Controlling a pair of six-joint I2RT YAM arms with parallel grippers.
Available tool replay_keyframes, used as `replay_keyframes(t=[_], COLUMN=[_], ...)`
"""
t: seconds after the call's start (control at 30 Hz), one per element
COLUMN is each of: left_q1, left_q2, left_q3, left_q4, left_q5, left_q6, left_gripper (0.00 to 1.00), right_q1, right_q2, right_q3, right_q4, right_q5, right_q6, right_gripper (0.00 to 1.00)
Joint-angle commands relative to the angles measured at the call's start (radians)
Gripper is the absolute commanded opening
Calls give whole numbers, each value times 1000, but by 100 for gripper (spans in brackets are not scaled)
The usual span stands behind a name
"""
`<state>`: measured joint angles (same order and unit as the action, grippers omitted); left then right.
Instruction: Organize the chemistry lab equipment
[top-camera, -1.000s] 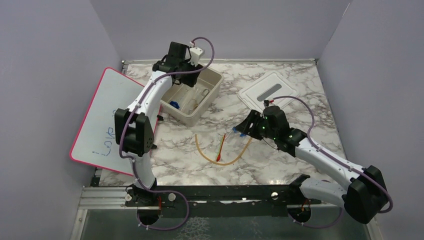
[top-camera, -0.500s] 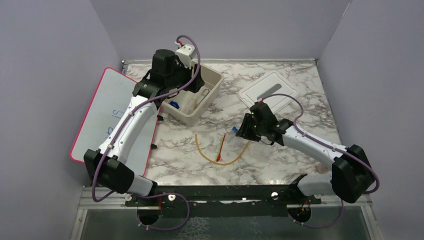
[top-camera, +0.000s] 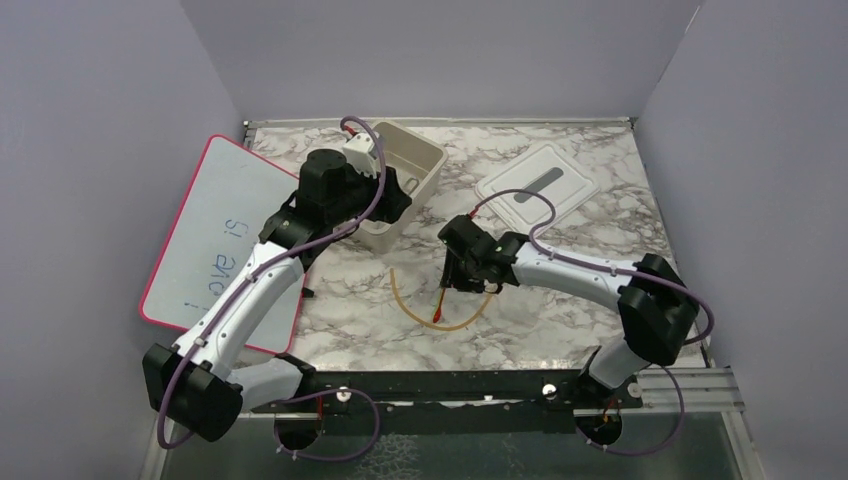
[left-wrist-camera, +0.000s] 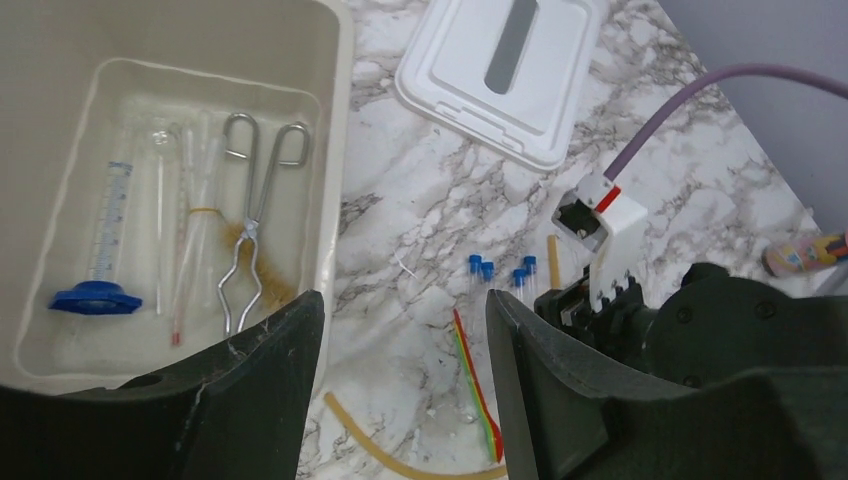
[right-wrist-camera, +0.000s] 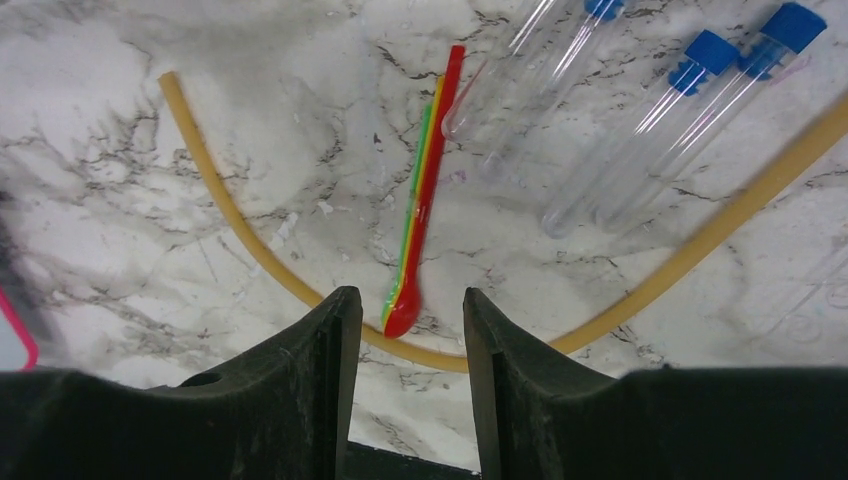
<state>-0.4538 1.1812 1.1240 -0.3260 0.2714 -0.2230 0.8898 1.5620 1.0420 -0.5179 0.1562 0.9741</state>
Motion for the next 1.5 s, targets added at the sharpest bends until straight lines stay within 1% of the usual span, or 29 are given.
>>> replay_keyframes(t=[0.0,0.07,0.23,0.4,0.5,0.63,1.13,1.23,1.4,1.47], left_q1=[0,0,0,0,0,0,0,0,0,0], left_q2=[-72,-82,-93,-90,-85,-91,-126,-139,-162,-174], left_q3=[-7,-5,-6,2,21,27,24,21,6,-4], left_q4=[80,79,80,64,36,24,-45,-59,-75,-76], left_q5=[-174,-210,-210,-219,-262,-264,-252,-258,-264,-292], left_q6=[-28,-38,-48,-36,-14,-15,8,14,14,14], left_gripper=[64,65,67,67,68,68,71,74,83,93], right_q1=[33,43,47,49,49,49,49,49,49,49], right_q2=[90,129,229,273,285,318,384,391,408,408], right_q3=[83,117,187,240,238,231,243,246,264,261], right_q4=[-124,-137,-171,-235,-242,-204,-110,-102,-116,-119], right_q5=[78,75,74,155,177,151,50,41,47,51], right_q6=[103,100,98,123,126,105,66,64,59,61], right_gripper=[47,47,46,44,44,37,32,31,28,25])
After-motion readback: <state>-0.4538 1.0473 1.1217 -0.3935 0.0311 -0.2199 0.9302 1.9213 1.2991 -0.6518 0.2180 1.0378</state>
